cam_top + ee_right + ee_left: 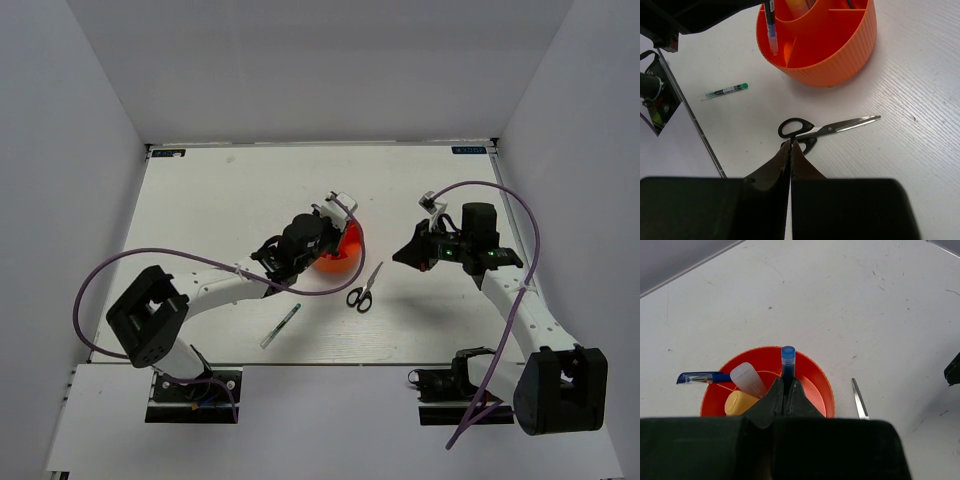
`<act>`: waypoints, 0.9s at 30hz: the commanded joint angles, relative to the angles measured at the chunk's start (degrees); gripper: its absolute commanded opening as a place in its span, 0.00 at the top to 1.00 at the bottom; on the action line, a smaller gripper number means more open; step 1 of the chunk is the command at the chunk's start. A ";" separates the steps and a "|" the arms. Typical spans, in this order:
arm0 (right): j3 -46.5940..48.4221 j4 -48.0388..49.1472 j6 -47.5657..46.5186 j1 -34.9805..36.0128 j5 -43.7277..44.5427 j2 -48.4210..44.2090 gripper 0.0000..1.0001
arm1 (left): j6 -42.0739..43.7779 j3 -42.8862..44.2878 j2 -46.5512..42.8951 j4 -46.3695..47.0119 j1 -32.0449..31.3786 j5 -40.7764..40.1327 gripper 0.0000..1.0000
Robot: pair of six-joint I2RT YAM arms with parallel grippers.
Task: Sort the stationery into containers
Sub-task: Place the pen in the storage box, then pick up the pen from the center of the board.
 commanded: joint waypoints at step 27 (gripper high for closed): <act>3.48 -4.11 -0.51 -1.36 1.76 2.84 0.77 | -10.24 2.33 -17.61 -58.36 -8.92 -9.17 0.56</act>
